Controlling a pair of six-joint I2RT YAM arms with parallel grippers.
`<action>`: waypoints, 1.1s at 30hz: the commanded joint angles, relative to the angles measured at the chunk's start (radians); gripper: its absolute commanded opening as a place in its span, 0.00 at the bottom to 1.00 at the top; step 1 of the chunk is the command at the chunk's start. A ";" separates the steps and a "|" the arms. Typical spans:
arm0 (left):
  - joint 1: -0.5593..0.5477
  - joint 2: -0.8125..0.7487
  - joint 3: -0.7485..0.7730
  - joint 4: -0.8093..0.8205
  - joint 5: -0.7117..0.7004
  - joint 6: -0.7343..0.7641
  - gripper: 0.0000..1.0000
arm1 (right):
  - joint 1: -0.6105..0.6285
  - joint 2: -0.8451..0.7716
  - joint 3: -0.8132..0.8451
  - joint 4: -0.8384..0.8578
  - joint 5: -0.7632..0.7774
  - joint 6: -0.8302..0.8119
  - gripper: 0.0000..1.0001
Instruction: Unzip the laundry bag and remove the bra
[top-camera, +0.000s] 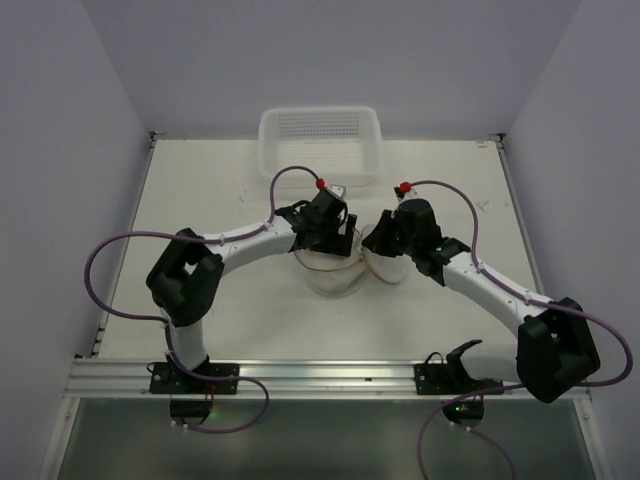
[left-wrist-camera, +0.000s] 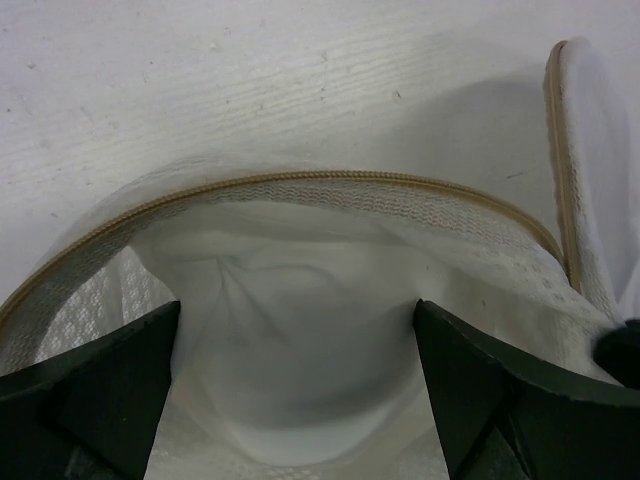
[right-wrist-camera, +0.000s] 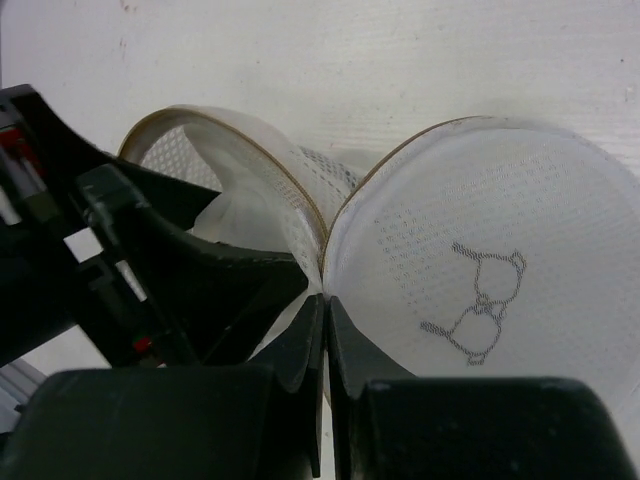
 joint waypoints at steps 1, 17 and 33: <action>-0.003 0.057 0.041 -0.004 -0.025 -0.027 1.00 | 0.014 -0.002 -0.020 0.059 -0.026 -0.010 0.00; -0.027 -0.053 -0.048 0.112 0.012 -0.003 0.00 | 0.017 0.012 -0.085 0.081 0.044 0.027 0.00; 0.134 -0.417 -0.407 0.828 0.553 -0.141 0.00 | 0.016 0.032 -0.063 0.052 0.045 -0.036 0.00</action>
